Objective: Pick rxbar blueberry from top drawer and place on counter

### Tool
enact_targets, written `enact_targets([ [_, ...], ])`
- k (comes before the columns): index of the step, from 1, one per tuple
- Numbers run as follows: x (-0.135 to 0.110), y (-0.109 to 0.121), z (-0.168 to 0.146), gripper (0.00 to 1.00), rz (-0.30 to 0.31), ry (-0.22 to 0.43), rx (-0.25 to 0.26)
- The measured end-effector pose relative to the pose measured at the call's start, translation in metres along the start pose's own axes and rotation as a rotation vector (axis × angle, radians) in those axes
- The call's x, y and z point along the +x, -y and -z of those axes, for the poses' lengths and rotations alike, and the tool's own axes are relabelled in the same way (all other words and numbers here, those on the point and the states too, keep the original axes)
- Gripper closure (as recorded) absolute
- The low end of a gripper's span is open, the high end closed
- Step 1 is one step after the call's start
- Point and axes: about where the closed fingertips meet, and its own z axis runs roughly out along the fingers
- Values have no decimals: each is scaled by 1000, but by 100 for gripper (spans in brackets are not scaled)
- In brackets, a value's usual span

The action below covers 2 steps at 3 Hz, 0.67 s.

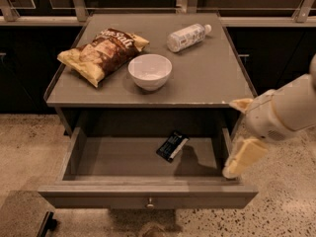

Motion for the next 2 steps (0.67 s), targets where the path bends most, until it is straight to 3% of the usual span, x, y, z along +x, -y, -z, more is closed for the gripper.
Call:
enact_targets([
  [1, 0, 39, -68, 0, -76, 152, 3],
  [2, 9, 47, -89, 0, -106, 169, 1],
])
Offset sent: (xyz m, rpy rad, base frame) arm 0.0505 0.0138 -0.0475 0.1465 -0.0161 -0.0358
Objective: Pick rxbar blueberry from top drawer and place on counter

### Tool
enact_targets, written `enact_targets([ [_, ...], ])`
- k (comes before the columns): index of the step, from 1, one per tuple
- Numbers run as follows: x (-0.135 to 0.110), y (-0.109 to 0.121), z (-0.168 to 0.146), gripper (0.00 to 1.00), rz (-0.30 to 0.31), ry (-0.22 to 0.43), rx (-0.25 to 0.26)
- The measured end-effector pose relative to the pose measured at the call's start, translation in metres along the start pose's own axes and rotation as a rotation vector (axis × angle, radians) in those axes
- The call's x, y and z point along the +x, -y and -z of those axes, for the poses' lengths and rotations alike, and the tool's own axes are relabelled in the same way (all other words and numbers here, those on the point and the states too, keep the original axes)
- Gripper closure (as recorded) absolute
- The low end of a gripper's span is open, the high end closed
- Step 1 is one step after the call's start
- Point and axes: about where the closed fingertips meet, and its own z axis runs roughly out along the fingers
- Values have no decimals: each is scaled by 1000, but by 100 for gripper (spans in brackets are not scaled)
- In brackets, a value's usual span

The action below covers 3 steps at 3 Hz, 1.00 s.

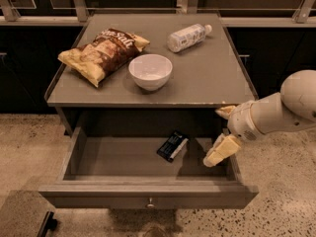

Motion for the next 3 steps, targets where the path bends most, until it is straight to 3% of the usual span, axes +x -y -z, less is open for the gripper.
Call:
enact_targets([
  [1, 13, -6, -2, 0, -59, 18, 20],
  [3, 28, -7, -47, 0, -132, 65, 103],
])
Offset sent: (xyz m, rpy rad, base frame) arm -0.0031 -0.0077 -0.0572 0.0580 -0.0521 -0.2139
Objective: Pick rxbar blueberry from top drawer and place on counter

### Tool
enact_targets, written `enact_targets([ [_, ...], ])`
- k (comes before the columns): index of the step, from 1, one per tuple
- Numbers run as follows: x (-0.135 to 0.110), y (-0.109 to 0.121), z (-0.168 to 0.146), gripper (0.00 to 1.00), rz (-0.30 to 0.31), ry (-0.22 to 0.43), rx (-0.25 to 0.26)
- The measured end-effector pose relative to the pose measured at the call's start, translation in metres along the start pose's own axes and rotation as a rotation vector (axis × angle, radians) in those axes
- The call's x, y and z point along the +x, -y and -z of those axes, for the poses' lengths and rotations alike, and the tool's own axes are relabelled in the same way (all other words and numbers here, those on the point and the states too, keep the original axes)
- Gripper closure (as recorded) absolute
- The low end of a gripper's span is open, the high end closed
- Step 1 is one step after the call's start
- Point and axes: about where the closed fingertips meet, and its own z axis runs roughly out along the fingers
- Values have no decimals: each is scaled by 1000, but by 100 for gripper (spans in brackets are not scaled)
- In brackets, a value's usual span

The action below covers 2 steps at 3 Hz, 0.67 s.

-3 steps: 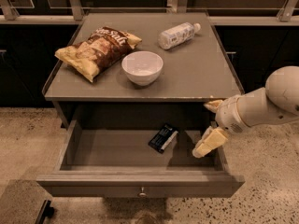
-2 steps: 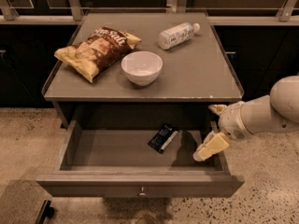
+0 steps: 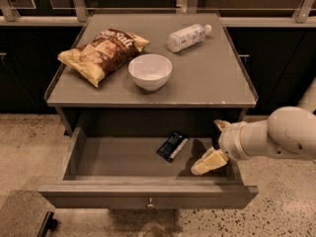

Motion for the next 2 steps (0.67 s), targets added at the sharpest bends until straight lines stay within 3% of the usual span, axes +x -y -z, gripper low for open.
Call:
enact_targets([
  [1, -13, 2, -74, 0, 39, 32, -30],
  [2, -15, 0, -78, 0, 42, 33, -35],
])
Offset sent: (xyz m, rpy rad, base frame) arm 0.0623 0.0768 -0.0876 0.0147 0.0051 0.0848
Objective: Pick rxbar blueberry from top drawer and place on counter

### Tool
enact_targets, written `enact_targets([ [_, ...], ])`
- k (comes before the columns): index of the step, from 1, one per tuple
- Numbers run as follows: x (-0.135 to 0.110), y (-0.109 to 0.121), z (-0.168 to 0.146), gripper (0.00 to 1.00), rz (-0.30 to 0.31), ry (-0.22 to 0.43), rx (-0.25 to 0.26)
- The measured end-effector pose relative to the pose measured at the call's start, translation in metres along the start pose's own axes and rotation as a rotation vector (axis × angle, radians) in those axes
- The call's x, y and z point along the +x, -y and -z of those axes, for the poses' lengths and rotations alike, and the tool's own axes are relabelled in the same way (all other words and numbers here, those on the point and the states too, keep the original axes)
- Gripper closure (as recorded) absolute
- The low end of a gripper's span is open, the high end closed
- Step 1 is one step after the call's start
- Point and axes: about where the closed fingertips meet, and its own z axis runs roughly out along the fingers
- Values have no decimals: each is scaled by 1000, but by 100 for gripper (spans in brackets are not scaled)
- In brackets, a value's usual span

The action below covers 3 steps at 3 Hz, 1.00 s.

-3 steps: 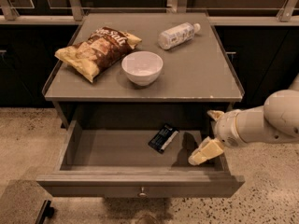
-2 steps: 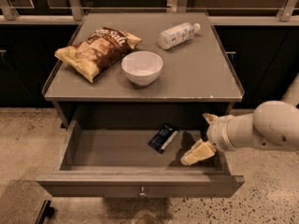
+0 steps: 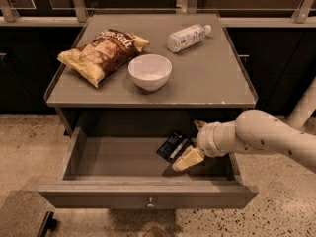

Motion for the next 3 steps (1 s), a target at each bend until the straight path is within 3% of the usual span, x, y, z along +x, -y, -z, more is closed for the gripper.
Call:
enact_targets([
  [1, 13, 7, 4, 0, -39, -4, 53],
  [3, 30, 27, -22, 0, -81, -20, 71],
])
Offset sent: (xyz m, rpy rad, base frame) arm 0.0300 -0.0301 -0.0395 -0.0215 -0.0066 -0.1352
